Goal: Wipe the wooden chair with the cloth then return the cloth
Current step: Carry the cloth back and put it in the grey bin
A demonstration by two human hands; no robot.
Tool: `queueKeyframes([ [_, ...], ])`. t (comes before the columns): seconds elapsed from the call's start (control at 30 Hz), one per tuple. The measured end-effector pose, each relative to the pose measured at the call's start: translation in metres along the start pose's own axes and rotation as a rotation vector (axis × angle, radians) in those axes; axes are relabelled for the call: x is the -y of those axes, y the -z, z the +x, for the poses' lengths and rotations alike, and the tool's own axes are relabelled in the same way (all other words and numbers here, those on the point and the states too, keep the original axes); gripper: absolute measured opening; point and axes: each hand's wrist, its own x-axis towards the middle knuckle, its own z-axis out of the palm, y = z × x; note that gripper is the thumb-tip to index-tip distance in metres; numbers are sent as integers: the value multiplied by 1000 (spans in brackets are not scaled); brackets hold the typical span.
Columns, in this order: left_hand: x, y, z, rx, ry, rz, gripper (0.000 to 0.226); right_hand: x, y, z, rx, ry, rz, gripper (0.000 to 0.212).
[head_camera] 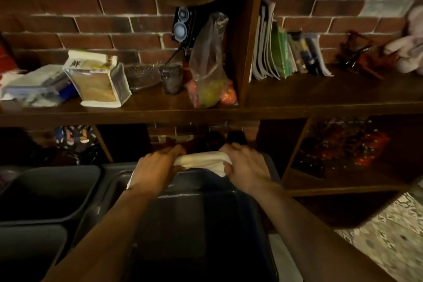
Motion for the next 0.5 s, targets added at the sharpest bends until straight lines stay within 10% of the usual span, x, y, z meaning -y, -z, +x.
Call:
queueKeyframes([
  [0.5, 48, -154, -49, 299, 128, -38, 41, -1, -166, -38, 292, -124, 20, 39],
])
